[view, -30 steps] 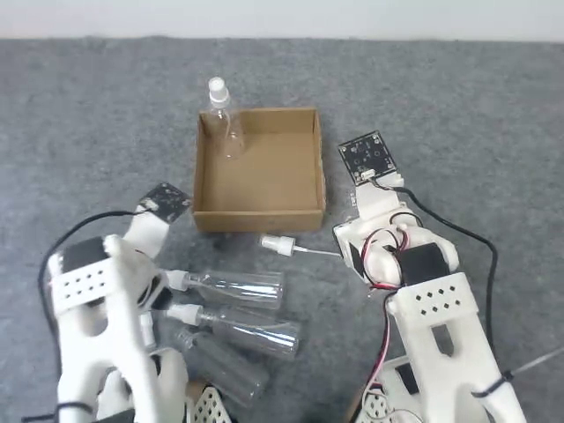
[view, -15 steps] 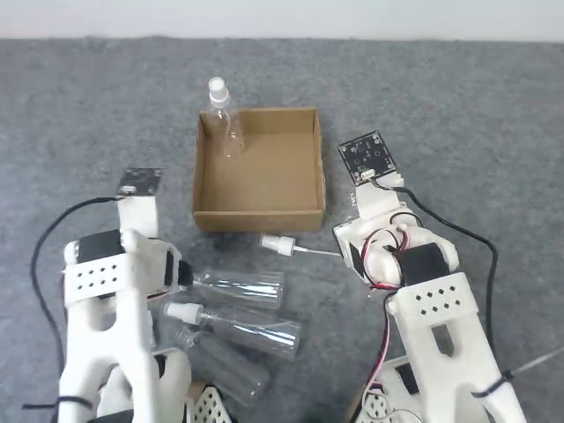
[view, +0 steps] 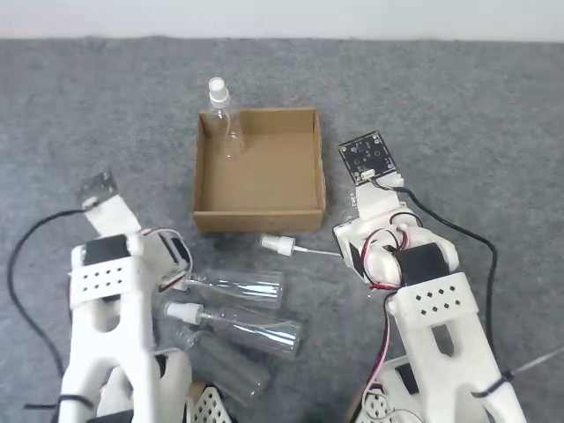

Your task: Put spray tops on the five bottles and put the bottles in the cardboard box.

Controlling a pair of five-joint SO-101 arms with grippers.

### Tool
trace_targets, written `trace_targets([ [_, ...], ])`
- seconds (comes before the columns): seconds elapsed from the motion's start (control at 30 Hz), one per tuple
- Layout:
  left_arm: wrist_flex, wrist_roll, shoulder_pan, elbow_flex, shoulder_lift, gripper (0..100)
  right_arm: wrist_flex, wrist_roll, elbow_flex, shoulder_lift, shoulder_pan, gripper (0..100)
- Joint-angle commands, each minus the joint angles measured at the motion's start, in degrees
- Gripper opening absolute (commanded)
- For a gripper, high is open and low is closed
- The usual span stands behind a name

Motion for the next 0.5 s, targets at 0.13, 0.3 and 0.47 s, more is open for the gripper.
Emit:
trace_targets([
  [0.13, -5.3, 8.5, 1.5, 2.0, 0.4, 23, -1.1, -0.2, -0.3, -1.4, 0.9, 5.9],
  [0.3, -5.5, 10.6, 1.5, 2.0, 0.5, 23, -1.1, -0.2, -0.3, -1.4, 0.9, 5.9],
  [0.47, -7.6, 11.2, 1.6, 4.4, 0.5, 22, -1.1, -0.2, -0.3, -1.4, 0.9, 5.9],
])
